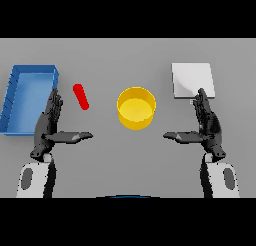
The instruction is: Pick up the red beaker and tilt it to pour out 1 green nut into yellow bowl. Pick up the yellow bowl and place it on the metallic measuring scale.
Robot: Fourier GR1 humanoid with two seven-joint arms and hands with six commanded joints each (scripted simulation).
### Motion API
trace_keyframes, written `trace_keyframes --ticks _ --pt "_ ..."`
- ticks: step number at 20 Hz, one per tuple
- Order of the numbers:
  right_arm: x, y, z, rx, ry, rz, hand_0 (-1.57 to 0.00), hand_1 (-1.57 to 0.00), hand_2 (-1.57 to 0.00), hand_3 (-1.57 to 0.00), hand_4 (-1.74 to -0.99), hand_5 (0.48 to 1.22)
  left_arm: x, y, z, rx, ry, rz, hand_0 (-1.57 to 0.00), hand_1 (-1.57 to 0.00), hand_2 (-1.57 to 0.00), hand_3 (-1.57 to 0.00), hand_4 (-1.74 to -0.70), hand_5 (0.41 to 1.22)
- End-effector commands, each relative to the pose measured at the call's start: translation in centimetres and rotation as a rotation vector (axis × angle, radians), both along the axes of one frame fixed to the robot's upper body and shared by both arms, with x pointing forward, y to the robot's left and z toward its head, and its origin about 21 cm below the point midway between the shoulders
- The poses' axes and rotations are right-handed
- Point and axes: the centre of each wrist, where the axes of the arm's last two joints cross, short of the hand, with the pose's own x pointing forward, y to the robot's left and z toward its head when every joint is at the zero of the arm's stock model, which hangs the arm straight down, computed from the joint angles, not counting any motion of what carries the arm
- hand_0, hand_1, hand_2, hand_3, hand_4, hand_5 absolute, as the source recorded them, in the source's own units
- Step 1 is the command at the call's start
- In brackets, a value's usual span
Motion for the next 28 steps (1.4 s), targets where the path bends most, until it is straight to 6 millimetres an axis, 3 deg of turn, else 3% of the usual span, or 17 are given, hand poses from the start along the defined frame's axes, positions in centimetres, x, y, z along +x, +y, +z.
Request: trace_keyframes --ticks 1,6,7,9,14,21,28 --pt "0.0 0.0 0.0 0.001 -0.001 -0.001 0.00 0.00 0.00 0.00 -1.071 0.578 -0.1 0.1 0.0 0.000 -0.002 0.001 0.00 0.00 0.00 0.00 -1.14 0.660" --pt "0.1 0.4 0.2 0.001 -0.003 0.000 0.00 0.00 0.00 0.00 -1.071 0.578 -1.2 0.5 -0.2 0.002 -0.004 -0.002 0.00 0.00 0.00 0.00 -1.14 0.660" --pt "-1.0 0.0 0.5 -0.156 -0.091 0.006 0.00 0.00 0.00 0.00 -1.071 0.578 -2.4 0.8 0.4 0.083 -0.051 -0.036 0.00 0.00 0.00 0.00 -1.14 0.660" --pt "-2.3 0.8 0.9 -0.296 -0.167 0.033 0.00 0.00 0.00 0.00 -1.066 0.576 -3.7 0.4 1.5 0.159 -0.072 -0.078 0.00 0.00 0.00 0.00 -1.14 0.660" --pt "-2.5 0.9 1.4 -0.316 -0.150 0.048 0.00 0.00 0.00 0.00 -1.118 0.600 -4.4 0.5 2.8 0.199 -0.027 -0.106 0.00 0.00 0.00 0.00 -1.14 0.652" --pt "-2.7 0.8 1.4 -0.249 -0.149 0.095 0.00 0.00 0.00 0.00 -1.209 0.627 0.1 0.1 0.7 0.208 0.065 -0.114 0.00 0.00 0.00 0.00 -1.17 0.648" --pt "-2.4 0.6 1.5 -0.244 -0.156 0.092 0.00 0.00 0.00 0.00 -1.227 0.625 4.9 -0.1 -0.7 0.230 0.052 -0.145 0.00 0.00 0.00 0.00 -1.18 0.637"
